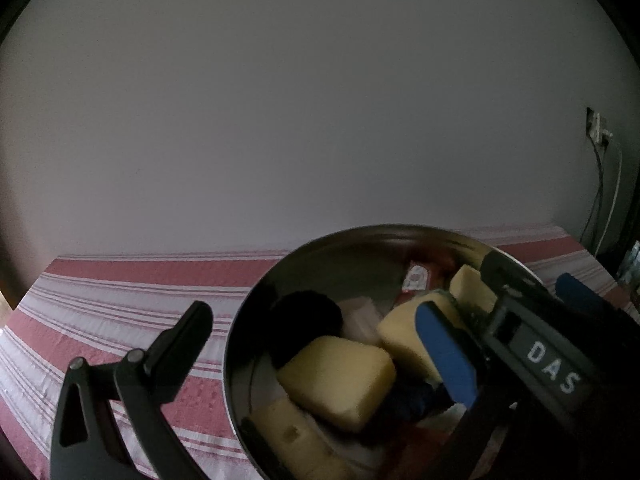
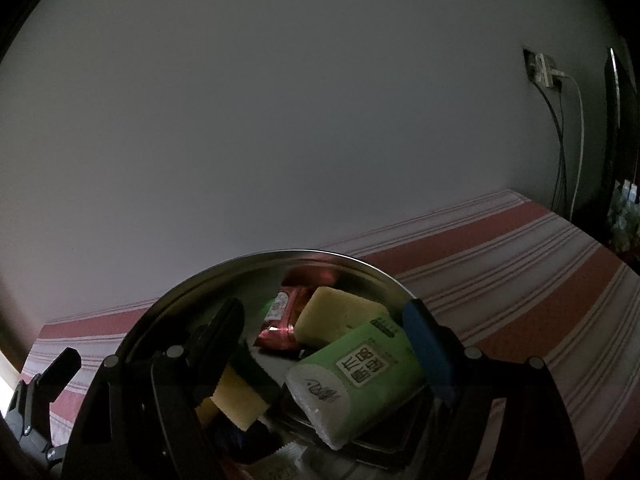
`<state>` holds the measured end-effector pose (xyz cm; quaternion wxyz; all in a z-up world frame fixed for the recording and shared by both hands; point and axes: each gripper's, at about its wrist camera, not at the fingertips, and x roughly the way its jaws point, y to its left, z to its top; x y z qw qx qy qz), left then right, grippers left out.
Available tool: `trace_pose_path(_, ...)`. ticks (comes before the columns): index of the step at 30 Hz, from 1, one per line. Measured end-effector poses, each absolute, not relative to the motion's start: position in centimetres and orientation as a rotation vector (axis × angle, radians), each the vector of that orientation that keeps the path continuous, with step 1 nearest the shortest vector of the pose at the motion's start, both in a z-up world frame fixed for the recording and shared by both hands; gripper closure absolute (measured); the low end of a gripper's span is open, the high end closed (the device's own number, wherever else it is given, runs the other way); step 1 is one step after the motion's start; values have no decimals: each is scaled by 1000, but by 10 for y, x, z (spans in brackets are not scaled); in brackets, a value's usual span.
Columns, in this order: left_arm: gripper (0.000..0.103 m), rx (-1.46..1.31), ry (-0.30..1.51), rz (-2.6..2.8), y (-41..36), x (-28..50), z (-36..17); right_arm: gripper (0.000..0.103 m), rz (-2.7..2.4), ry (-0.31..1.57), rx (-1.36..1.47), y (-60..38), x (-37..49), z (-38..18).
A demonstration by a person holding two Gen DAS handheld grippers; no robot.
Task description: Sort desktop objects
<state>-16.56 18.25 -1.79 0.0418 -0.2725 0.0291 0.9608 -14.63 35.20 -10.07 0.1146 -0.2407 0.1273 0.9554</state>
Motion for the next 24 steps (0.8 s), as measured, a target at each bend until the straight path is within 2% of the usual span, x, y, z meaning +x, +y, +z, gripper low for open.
trace_pose_path(8, 1, -908, -18, 2880, 174, -170, -15, 19, 2837, 392, -666, 359, -142, -96)
trace_pose_path(10, 0, -903, -26, 2886, 172, -167, -10, 15, 2834, 390, -621, 360, -133, -89)
trace_pose_path(13, 0, -887, -16, 2890, 170, -162, -4, 5, 2812, 332, -532, 357, -113, -80)
trace_pose_path(18, 0, -847, 26, 2907, 173, -154, -1, 4, 2802, 220, -431, 346, -86, -78)
trace_pose_path(24, 0, -806, 119, 2958, 176, -146, 1, 4, 2779, 196, -296, 344, -68, -78)
